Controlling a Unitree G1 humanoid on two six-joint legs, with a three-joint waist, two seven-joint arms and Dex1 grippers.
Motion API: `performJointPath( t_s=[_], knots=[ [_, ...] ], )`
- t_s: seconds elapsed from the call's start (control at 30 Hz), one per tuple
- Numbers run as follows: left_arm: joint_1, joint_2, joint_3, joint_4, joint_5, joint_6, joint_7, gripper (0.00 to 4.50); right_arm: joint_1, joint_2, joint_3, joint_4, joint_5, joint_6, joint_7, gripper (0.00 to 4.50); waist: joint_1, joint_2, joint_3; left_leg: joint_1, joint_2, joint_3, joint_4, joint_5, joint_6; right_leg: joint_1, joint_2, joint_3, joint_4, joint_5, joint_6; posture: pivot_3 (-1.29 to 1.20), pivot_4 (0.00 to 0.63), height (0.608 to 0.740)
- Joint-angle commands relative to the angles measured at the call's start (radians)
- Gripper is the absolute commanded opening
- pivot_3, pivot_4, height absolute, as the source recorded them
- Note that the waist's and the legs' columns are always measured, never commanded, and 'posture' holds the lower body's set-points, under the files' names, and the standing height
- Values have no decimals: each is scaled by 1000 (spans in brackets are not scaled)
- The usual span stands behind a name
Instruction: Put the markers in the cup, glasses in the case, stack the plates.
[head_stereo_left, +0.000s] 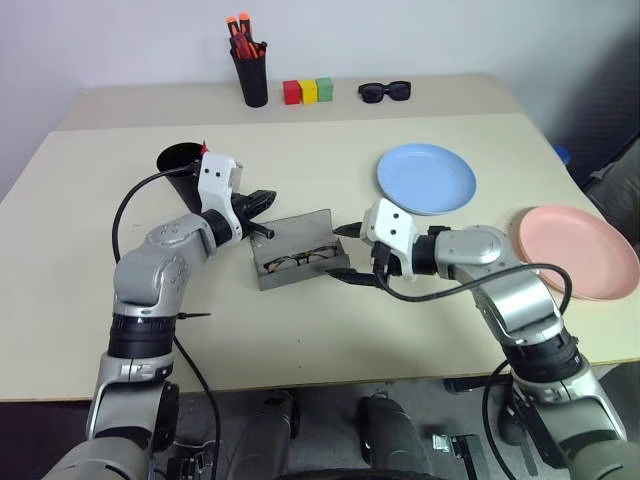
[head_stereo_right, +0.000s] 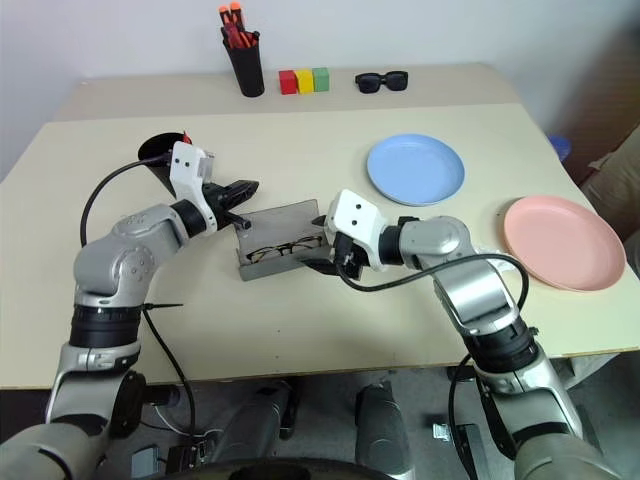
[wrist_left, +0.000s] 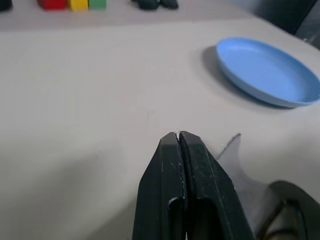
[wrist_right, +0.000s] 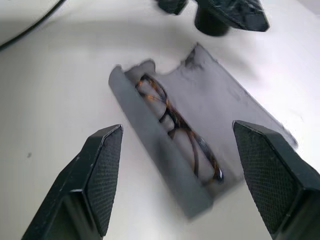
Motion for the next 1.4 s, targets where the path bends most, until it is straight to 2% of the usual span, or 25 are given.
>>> performJointPath(
  t_s=[0.03, 0.27, 0.4, 0.57, 0.77, 1.03, 1.17, 1.23, 1.4],
  knots=[
    [-97, 2, -21, 84, 37, 63, 31, 40, 59, -26, -61, -95, -34, -54, -82, 3581, 4, 0, 0, 0, 0, 0, 0, 0, 0, 0, 0, 0, 0, 0, 0, 0, 150, 740],
    [-244, -15, -88, 336, 100, 113, -4, 40, 197, -48, -106, -166, -61, -60, -189, 3581, 6, 0, 0, 0, 0, 0, 1, 0, 0, 1, 0, 0, 0, 0, 0, 0, 150, 740],
    [-307, -22, -102, 433, 95, 193, -54, 40, 199, -47, -105, -169, -50, -63, -206, 3581, 3, -1, 1, 0, 0, 0, 1, 0, 0, 1, 0, 0, 0, 0, 0, 0, 150, 740],
    [-325, -7, -116, 464, 108, 211, -115, 40, 188, -47, -98, -151, -46, -74, -212, 3581, 3, -1, 1, 0, 0, 0, 1, 0, 0, 1, 0, 0, 0, 0, 0, 0, 150, 740],
    [-247, 53, -165, 297, 95, 232, -226, 40, 176, -44, -86, -133, -47, -84, -214, 3581, 3, -1, 1, 0, 0, 0, 1, 0, 0, 1, 0, 0, 0, 0, 0, 0, 150, 740],
    [7, 164, -206, -113, 97, 62, -344, 40, 101, -28, -74, 3, -85, -33, -263, 3581, 2, -1, 0, 0, 1, 0, 0, 0, 0, 1, -1, 1, -1, 0, 0, 0, 150, 740],
    [144, 229, -239, -282, 134, -93, -393, 40, 54, -18, -84, 87, -111, -8, -314, 3581, 5, -1, 0, 0, 1, 0, 0, 0, 0, 0, -2, 1, -1, 0, -1, 0, 150, 740],
    [204, 261, -254, -338, 148, -138, -412, 40, 32, -15, -91, 125, -117, -5, -328, 3581, 6, 0, 0, 0, 1, 0, 0, 0, 0, 0, -2, 1, -2, -2, -4, 0, 150, 740],
    [311, 273, -244, -372, 176, -231, -402, 40, -27, -5, -110, 216, -123, -20, -359, 3581, 6, 0, 0, 0, 1, 0, 0, 0, 0, 1, -2, 1, -2, -2, -4, 0, 150, 740]
  ],
)
